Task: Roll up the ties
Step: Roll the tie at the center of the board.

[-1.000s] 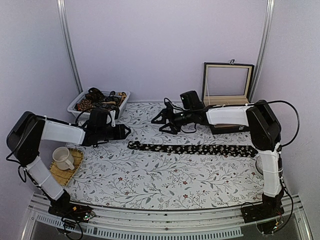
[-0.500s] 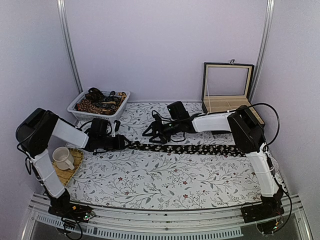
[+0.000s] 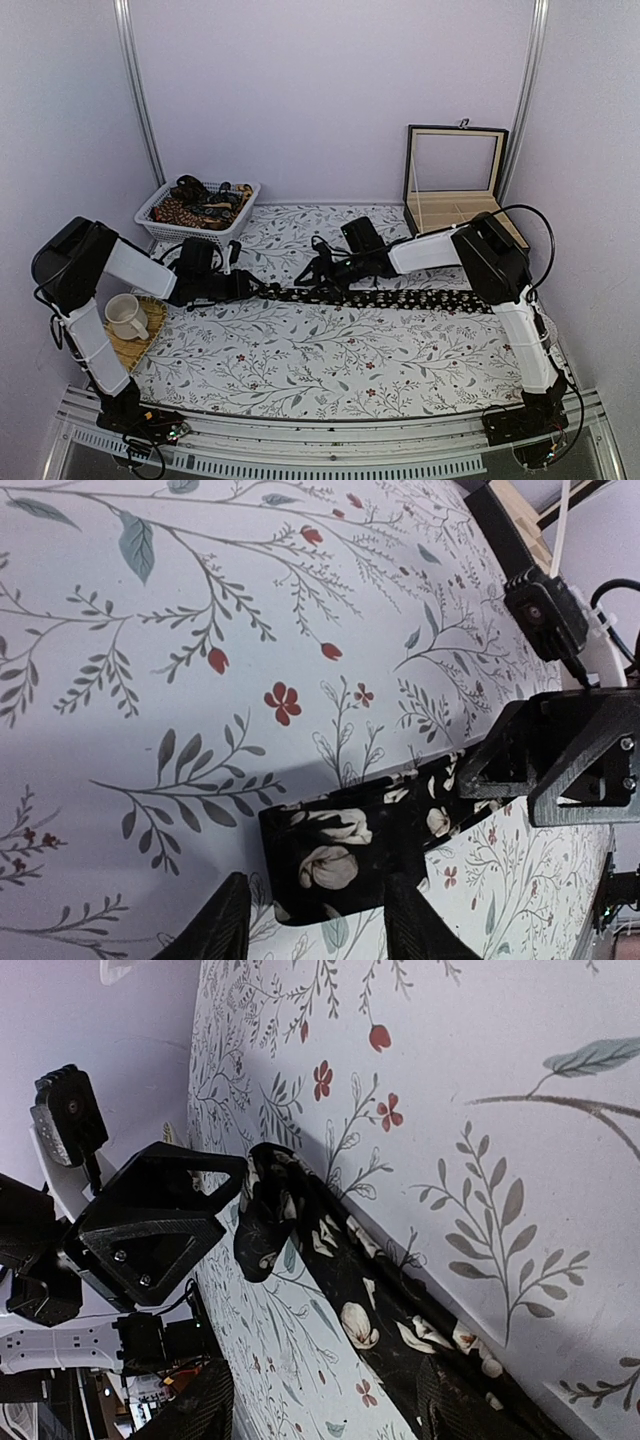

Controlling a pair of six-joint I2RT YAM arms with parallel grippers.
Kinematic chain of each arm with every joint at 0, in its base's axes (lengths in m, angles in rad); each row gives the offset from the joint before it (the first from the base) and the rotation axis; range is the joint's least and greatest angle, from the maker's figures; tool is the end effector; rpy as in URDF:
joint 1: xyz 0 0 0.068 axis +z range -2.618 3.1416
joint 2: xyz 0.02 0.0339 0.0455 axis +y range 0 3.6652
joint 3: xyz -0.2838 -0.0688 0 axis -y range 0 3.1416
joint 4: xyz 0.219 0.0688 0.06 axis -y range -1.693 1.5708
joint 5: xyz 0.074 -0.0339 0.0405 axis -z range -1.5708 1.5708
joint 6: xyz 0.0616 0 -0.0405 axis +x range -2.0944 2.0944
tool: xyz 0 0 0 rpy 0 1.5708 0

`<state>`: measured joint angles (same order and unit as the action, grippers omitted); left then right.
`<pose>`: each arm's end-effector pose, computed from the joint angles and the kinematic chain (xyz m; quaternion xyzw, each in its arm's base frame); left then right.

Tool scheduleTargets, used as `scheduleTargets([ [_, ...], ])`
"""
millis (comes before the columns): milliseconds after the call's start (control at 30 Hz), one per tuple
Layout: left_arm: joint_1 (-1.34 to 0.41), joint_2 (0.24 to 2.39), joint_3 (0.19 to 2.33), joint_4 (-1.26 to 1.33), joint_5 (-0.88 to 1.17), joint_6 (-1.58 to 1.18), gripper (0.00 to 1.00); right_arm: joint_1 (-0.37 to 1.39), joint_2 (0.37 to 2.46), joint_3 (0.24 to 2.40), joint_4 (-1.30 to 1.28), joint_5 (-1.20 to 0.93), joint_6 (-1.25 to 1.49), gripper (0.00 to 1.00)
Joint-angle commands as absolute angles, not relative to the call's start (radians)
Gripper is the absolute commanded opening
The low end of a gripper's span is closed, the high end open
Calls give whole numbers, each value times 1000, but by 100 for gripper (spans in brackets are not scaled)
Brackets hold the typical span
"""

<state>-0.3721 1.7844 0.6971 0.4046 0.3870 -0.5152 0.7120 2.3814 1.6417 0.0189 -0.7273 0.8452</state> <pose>0.3053 -0.1441 0.1422 0.0190 0.8898 -0.3378 0.3062 0.3654 0.3695 0.1265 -0.0897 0.8593 0.5013 0.0468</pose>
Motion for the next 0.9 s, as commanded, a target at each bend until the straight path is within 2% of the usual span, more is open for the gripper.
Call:
scheduleTargets([
  [0, -368, 1780, 669, 445, 414, -544, 45, 699, 2370, 1538, -79, -634, 821, 63],
  [400, -438, 1731, 607, 482, 390, -605, 46, 665, 2092, 1203, -46, -579, 797, 63],
  [533, -487, 1749, 613, 521, 386, -645, 46, 679, 2026, 1213, -53, -569, 764, 63],
  [733, -521, 1794, 648, 568, 409, -690, 46, 736, 2007, 1364, -157, -508, 680, 63],
  [867, -538, 1812, 670, 572, 412, -698, 46, 753, 2044, 1410, -160, -526, 676, 57],
])
